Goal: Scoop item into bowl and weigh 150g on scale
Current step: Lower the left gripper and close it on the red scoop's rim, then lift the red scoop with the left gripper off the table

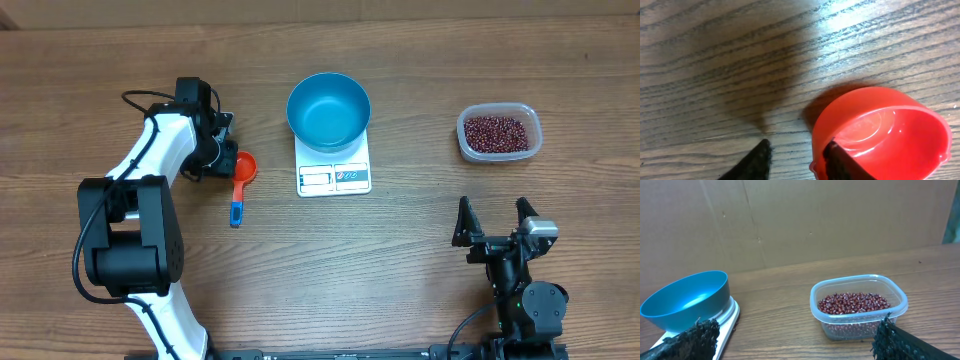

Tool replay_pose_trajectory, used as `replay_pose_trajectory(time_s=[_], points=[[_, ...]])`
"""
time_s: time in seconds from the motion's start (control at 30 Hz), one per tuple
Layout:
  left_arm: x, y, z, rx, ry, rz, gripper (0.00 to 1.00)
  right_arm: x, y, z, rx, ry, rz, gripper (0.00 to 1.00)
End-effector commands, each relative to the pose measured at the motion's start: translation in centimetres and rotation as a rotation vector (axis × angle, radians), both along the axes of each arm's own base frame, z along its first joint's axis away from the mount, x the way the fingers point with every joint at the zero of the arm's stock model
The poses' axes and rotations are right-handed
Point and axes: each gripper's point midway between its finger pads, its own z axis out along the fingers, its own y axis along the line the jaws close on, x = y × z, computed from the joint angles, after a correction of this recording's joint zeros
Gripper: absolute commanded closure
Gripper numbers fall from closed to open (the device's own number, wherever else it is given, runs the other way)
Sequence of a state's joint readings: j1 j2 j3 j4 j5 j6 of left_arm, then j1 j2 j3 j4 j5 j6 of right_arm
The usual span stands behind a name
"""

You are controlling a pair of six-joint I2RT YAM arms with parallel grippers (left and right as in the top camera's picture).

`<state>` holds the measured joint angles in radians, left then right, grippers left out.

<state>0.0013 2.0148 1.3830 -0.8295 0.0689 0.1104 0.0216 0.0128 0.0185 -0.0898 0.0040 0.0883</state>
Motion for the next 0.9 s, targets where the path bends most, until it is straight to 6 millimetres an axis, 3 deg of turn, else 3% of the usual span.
replay_pose_trajectory(time_s=[0.0, 0.33, 0.87], points=[[-0.01, -0.32, -0.49, -0.009, 0.011, -0.011, 0.71, 0.00, 0.15, -0.16, -0.004, -0.005, 0.007, 0.00], [0.14, -0.32, -0.47, -0.009, 0.005, -0.011, 0.95, 0.00, 0.15, -0.16, -0.004, -0.005, 0.007, 0.00], [0.25, -0.32, -0.46, -0.009, 0.000, -0.011, 0.96, 0.00, 0.15, -0.16, -0.004, -0.005, 0.007, 0.00]])
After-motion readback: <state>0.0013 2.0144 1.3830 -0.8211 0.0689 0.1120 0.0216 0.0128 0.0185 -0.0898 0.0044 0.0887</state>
